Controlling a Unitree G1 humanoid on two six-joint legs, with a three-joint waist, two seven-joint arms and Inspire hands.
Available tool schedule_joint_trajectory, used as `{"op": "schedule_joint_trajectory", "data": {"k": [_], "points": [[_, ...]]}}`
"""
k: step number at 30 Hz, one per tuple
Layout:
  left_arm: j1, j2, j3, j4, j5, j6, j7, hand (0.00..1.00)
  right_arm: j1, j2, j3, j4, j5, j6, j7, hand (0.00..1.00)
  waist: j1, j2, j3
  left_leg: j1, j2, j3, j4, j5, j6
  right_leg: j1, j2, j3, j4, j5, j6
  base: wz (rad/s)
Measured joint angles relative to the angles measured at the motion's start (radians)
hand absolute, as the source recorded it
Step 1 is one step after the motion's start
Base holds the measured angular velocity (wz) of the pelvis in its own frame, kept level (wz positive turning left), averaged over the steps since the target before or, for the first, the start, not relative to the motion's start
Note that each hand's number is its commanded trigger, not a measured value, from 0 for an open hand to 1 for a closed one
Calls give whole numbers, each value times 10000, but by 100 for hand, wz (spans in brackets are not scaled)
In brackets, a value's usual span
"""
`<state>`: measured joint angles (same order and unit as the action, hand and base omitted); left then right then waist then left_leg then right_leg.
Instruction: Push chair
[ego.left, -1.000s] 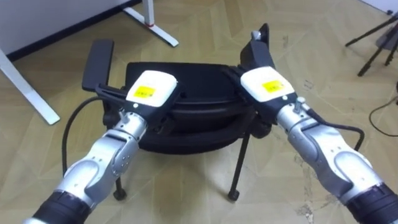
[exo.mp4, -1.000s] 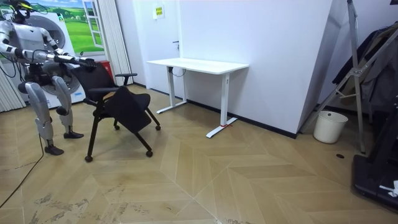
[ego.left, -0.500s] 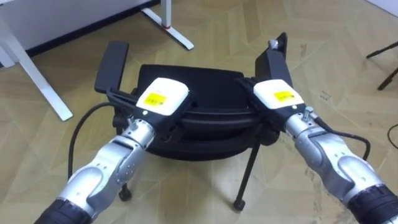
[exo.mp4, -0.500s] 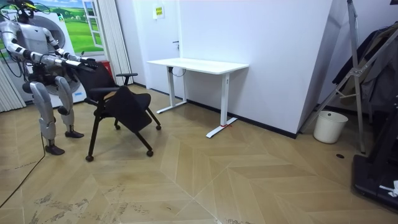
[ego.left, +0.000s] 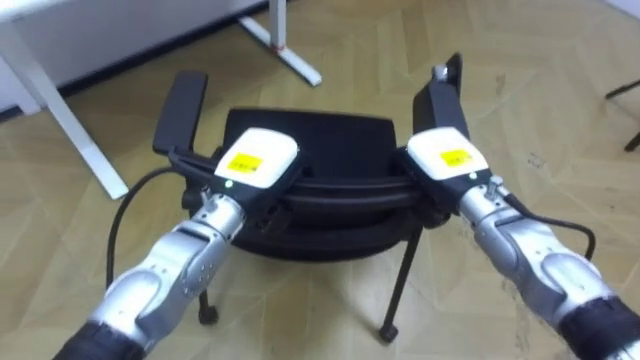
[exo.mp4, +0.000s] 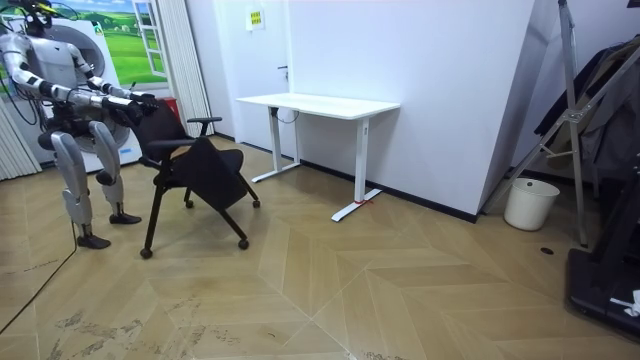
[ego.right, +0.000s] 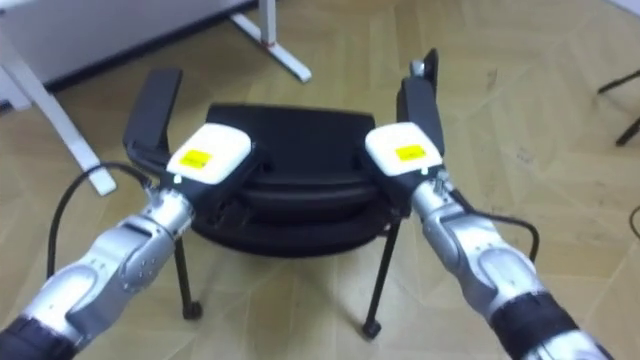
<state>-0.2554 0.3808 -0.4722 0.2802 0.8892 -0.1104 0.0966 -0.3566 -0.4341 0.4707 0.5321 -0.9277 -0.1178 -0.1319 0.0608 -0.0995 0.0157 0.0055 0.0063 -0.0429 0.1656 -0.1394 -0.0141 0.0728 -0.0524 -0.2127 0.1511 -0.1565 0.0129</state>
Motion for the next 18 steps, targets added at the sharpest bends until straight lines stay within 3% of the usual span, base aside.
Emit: {"op": "schedule_joint_trajectory", "data": {"k": [6,11,15,18], "points": [[-95,-7,33,208,-23,-61,8,100,32,15,177,239,-24,-63,-583,100,-18,4,4,-130,-41,109,160,-13,21,-46,-82,-175,64,-15,7,4],[-400,-157,56,908,-24,-465,102,100,-28,62,185,680,-75,-255,-901,100,13,70,52,-293,-15,172,672,-251,55,-86,-125,-354,474,-251,-48,8],[-998,-342,86,1820,-21,-771,218,100,-473,191,181,1427,-77,-432,-1092,100,32,177,177,-979,229,108,1978,-733,-13,-461,-66,-552,1351,-590,-178,11],[-1582,-406,74,2449,-25,-942,488,100,-1019,271,178,2101,52,-650,-1255,100,24,148,306,-1828,400,163,3441,-1188,-105,-1233,-127,-671,2898,-1312,-342,21]]}}
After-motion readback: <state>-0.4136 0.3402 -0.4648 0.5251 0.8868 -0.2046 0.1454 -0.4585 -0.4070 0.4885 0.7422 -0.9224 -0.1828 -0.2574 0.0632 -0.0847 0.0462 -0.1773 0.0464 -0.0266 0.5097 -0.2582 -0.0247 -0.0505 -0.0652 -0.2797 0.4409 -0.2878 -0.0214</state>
